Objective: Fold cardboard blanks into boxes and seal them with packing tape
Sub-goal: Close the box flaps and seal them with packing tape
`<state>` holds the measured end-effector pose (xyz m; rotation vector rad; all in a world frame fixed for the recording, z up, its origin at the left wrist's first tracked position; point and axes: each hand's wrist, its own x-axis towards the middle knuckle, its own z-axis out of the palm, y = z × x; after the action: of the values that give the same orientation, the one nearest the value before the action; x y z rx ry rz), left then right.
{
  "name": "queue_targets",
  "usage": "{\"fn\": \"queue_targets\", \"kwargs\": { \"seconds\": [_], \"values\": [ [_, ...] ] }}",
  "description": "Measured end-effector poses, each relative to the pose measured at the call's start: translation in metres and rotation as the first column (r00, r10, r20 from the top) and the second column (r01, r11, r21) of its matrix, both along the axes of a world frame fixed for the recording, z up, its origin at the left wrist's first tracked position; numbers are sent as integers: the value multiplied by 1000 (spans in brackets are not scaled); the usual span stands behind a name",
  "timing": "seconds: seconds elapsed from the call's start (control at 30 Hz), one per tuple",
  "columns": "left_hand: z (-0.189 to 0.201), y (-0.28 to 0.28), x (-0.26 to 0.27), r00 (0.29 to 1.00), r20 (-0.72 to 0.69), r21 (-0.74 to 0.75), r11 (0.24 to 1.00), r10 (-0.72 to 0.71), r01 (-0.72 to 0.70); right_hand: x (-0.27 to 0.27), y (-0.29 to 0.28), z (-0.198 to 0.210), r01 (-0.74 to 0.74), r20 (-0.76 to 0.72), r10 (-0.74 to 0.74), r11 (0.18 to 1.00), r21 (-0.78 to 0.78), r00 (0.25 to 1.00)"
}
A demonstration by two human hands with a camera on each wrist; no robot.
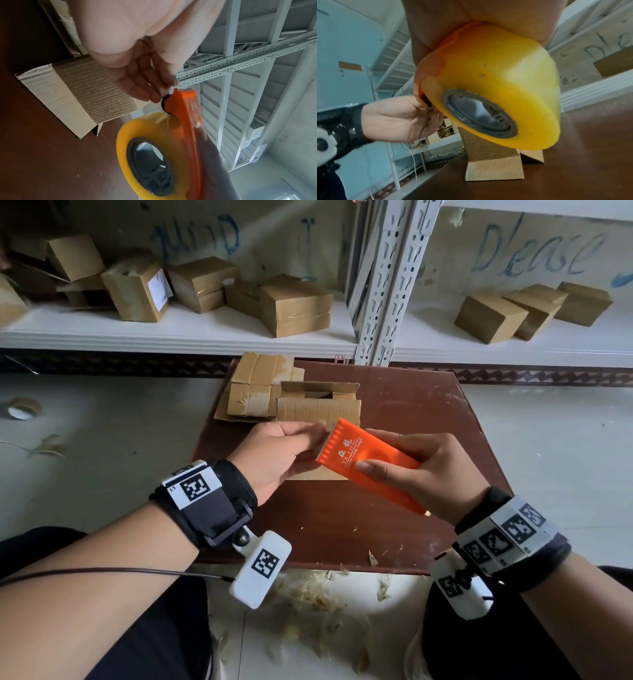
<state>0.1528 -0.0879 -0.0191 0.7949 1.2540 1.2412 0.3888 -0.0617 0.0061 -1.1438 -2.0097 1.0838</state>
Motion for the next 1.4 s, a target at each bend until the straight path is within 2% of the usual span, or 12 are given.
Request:
{"fn": "queue_targets", "kwargs": {
  "seconds": [0.1, 0.17, 0.33, 0.5, 0.67, 0.73, 1.03, 1.2, 1.4],
  "values": [
    [-3, 0, -1, 996, -88, 9, 1000, 21, -21, -1, 4, -2, -26, 130, 14, 995, 91, 991],
    [-3, 0, -4, 993, -110, 14, 999, 37, -36, -2, 6, -1, -41, 162, 23, 993, 110, 986],
    [-3, 0, -8, 987, -154, 31, 999, 45, -41, -1, 7, -1, -62, 167, 44, 993, 103, 985],
    [9, 3, -37, 975, -80, 60, 977, 208, -203, 12, 11, -2, -1, 159, -16, 994, 105, 987],
    [10, 1, -42, 942, -225, 126, 966, 248, -224, 20, 10, -5, 23, 173, -38, 996, 90, 984],
    [11, 1, -43, 937, -233, 122, 964, 259, -236, 20, 9, -5, 18, 175, -33, 996, 83, 984],
    [17, -1, -50, 944, -221, 57, 969, 246, -240, 20, 11, -3, 28, 217, -58, 990, 141, 974],
    [13, 0, -47, 965, -123, 20, 972, 233, -232, 18, 11, -8, 46, 208, -74, 989, 138, 975],
    [19, 2, -48, 955, 16, -5, 955, 296, -296, 19, 9, -5, 45, 173, -66, 992, 122, 983]
  ]
}}
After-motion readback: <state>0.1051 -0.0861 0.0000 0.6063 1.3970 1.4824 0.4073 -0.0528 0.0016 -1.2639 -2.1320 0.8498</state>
